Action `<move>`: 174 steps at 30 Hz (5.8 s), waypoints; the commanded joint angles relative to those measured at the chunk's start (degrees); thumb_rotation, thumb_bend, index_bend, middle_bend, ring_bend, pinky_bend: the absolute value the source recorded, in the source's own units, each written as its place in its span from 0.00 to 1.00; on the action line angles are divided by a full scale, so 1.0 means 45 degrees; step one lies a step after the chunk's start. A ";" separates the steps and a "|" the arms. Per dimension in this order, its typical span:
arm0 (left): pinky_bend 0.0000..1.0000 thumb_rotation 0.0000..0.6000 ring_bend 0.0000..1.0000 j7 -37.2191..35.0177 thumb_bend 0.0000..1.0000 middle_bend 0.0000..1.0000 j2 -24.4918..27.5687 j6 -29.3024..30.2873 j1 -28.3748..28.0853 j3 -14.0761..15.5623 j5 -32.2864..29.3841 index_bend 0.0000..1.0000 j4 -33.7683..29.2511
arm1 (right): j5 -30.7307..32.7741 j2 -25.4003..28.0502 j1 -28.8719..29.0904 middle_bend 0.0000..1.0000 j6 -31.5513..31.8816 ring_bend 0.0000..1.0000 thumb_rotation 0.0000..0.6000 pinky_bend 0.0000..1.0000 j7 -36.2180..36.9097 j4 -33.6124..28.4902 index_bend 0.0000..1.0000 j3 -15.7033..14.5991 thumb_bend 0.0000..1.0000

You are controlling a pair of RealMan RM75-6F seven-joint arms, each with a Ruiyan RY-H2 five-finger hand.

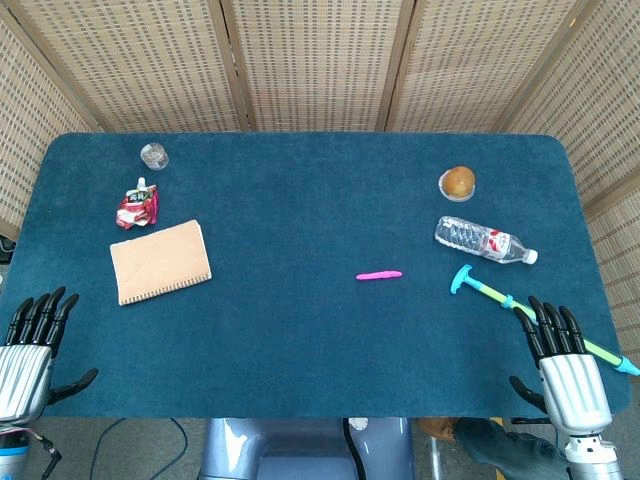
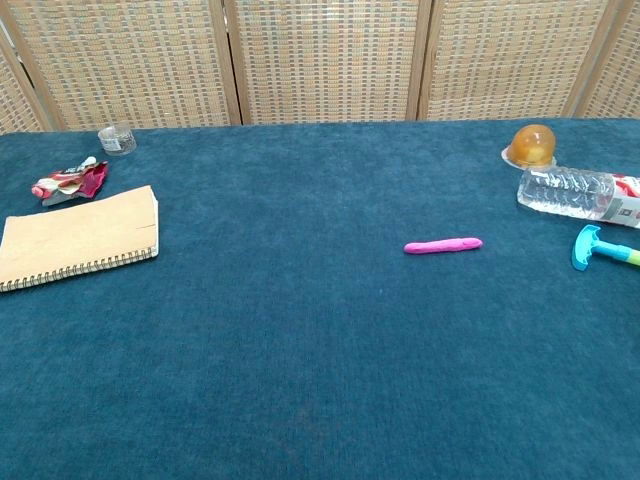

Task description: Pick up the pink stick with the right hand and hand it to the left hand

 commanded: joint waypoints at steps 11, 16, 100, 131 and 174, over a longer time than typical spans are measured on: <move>0.00 1.00 0.00 -0.0035 0.00 0.00 -0.0112 -0.0153 -0.0109 -0.0126 -0.0145 0.00 0.0137 | 0.0364 -0.0260 0.0339 0.00 -0.0712 0.00 1.00 0.00 -0.0008 0.0148 0.00 0.0092 0.00; 0.00 1.00 0.00 -0.0005 0.00 0.00 -0.0297 -0.0481 -0.0381 -0.0386 -0.0453 0.00 0.0320 | 0.0294 -0.0487 0.1545 0.00 -0.1893 0.00 1.00 0.00 0.0075 0.0501 0.01 0.0742 0.00; 0.00 1.00 0.00 0.0917 0.00 0.00 -0.1483 -0.1508 -0.1621 -0.1375 -0.3589 0.00 0.1436 | 1.0754 -0.8066 1.0488 0.04 -1.0092 0.00 1.00 0.00 -0.2353 0.8814 0.57 0.3327 0.51; 0.00 1.00 0.00 0.1016 0.00 0.00 -0.1023 -0.2883 -0.2903 -0.1596 -0.3034 0.00 0.1712 | 1.3893 -0.5349 1.0300 0.07 -1.0753 0.00 1.00 0.00 -0.0352 0.2910 0.61 0.4805 0.64; 0.00 1.00 0.00 0.1383 0.26 0.00 -0.3007 -0.8245 -0.9821 -0.2958 -0.1976 0.37 0.3201 | 1.8167 -0.6433 1.3724 0.07 -0.9309 0.00 1.00 0.00 0.0421 0.1953 0.63 0.5336 0.70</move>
